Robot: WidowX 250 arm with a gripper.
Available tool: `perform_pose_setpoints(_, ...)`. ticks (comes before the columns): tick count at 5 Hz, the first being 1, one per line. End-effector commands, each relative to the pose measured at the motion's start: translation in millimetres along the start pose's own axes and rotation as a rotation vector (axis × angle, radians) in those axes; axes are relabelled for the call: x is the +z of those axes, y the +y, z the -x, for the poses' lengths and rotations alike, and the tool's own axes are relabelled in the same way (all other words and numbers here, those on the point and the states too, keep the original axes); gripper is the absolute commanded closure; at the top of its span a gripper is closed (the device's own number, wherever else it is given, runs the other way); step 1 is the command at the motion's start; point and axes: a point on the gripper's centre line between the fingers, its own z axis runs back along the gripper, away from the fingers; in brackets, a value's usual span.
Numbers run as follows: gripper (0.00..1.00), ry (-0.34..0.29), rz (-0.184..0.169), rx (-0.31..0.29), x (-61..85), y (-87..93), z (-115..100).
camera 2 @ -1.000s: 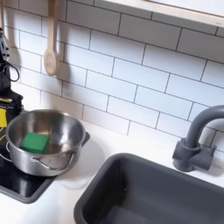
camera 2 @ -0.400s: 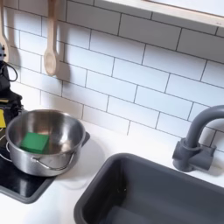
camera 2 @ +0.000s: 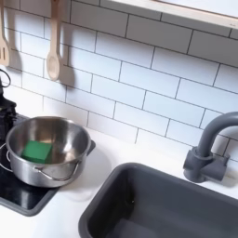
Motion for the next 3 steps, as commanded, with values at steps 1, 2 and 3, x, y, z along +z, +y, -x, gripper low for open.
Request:
perform_pose_setpoints(1, 1.00, -0.069, 0.007, -0.016, 32.2, -12.6, 5.1)
perform_pose_setpoints(2, 1.00, -0.080, 0.005, -0.048, 38.2, -21.5, 5.7)
perform_pose_setpoints(3, 1.00, -0.085, -0.003, -0.083, 44.0, -32.8, 7.3)
